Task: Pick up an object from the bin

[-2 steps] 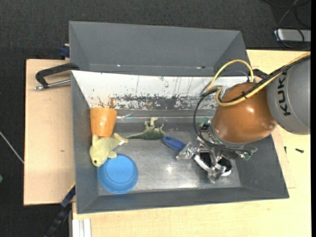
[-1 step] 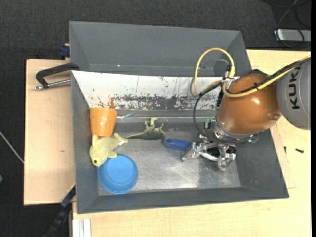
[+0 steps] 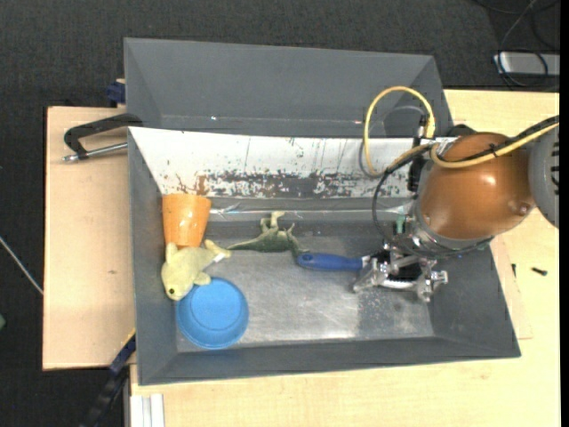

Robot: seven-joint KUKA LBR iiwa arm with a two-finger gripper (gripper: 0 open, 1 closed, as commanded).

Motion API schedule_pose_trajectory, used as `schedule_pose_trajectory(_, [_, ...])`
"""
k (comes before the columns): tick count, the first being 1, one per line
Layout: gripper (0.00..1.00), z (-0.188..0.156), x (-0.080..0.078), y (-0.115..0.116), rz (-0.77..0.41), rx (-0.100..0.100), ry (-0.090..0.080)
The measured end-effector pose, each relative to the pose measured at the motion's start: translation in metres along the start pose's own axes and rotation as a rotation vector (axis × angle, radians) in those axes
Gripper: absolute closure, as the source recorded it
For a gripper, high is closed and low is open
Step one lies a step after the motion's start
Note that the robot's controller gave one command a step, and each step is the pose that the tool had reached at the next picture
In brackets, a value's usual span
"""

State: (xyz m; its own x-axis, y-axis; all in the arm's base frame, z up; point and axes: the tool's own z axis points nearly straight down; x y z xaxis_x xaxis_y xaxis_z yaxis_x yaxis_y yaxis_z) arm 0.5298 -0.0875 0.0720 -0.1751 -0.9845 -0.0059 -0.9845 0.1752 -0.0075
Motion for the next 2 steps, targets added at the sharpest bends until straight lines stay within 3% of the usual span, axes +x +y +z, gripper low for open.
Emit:
schedule_pose_trajectory(1, [0.00, -0.0006, -0.0406, -0.0553, 0.254, -0.005, 0.006])
schedule_pose_trajectory(2, [1.00, -0.0014, -0.0429, -0.0566, 0.256, 0.001, -0.001])
